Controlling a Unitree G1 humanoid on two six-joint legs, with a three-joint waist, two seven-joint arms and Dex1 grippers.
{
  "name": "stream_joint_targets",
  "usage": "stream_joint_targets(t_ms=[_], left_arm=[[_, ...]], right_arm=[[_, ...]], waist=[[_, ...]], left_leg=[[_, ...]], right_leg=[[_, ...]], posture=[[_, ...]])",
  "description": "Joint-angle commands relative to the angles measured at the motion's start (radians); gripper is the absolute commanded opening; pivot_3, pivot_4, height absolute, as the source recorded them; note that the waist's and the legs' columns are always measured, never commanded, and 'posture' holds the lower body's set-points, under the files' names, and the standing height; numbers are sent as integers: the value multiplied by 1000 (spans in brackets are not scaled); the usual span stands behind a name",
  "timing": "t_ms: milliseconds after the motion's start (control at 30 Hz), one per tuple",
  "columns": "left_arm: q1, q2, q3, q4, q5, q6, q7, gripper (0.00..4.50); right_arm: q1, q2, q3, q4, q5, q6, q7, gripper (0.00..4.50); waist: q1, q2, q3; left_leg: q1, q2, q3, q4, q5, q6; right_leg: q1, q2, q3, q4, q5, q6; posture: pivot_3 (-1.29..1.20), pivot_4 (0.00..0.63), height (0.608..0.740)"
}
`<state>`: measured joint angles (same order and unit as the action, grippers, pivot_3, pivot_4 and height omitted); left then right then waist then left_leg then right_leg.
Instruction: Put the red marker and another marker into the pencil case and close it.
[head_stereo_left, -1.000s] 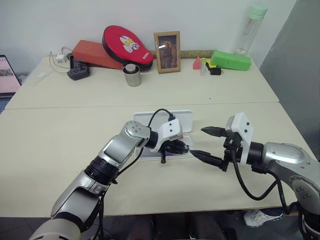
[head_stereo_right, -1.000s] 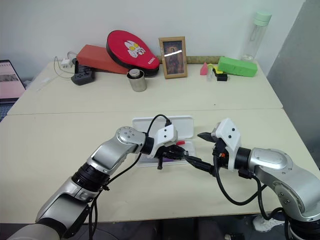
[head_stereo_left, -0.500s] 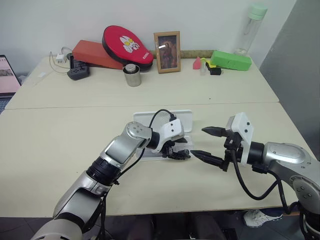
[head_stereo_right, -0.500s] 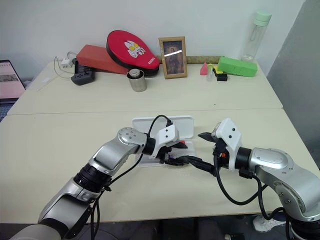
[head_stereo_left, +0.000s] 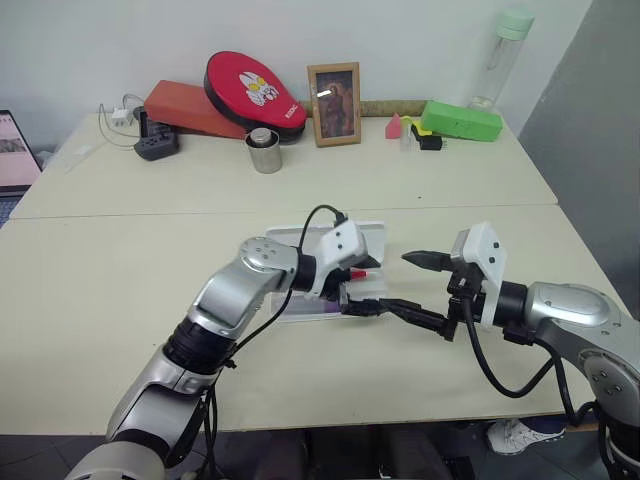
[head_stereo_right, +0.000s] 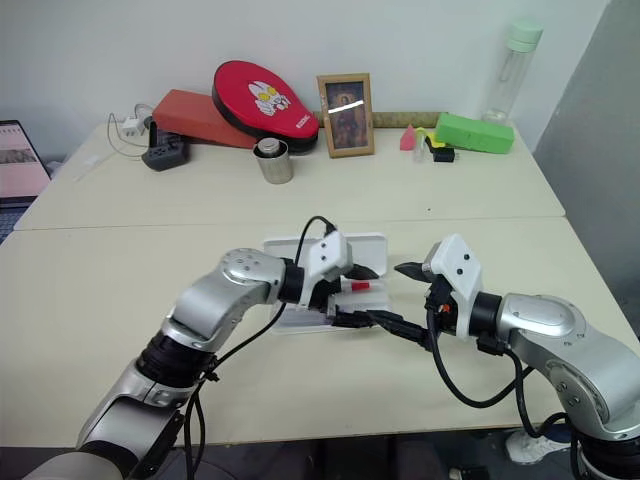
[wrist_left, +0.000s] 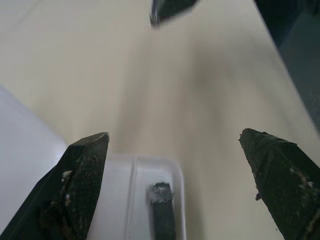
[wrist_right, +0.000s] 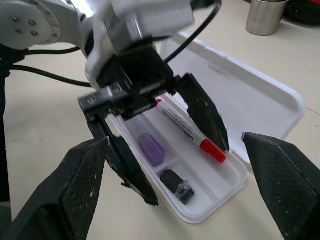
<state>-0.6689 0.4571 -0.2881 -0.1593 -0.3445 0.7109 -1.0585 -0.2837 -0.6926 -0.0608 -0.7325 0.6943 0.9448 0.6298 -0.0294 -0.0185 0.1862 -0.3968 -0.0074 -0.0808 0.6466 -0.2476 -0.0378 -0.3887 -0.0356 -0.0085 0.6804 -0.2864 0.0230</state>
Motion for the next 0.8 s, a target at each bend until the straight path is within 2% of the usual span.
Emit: stream_joint_targets(t_ms=[33,167,300,533,667,800], left_arm=[[-60,33,141,-20,-99,54,-1,4440],[-134,77,190,90,-97,21,-17,4440],[-238,131,174,331,-5,-122,-55,4440],[-420,100,159,764,90,-346,-127,4440],[-540,65,154,1087,179,-505,-86,3786],[-580,39,143,1250,238,-607,-111,2922]], right_arm=[[-21,-1,-55,-10,44,-32,7,4500],[-25,-5,-80,0,65,-41,6,4500],[-32,-15,-115,18,68,-59,6,4500],[-61,-7,-153,29,90,-86,-15,4500],[-57,-18,-153,33,89,-90,-22,4500],[-56,-26,-156,27,92,-86,-33,4500]], waist=[[1,0,0],[1,0,0],[1,0,0],[2,0,0],[2,-1,0],[-1,-1,0]], left_leg=[[0,0,0,0,0,0],[0,0,0,0,0,0],[0,-1,0,0,0,0],[-1,-1,1,0,0,0],[-2,-1,0,0,0,0],[-2,-2,1,0,0,0]], right_leg=[[0,0,0,0,0,0],[0,0,-1,0,0,0],[0,0,-1,0,0,0],[0,0,-1,0,0,0],[-1,0,-2,-1,0,0],[-1,0,-1,0,0,0]], posture=[[0,150,740],[0,150,740],[0,150,740],[0,150,740],[0,150,740],[0,150,740]])
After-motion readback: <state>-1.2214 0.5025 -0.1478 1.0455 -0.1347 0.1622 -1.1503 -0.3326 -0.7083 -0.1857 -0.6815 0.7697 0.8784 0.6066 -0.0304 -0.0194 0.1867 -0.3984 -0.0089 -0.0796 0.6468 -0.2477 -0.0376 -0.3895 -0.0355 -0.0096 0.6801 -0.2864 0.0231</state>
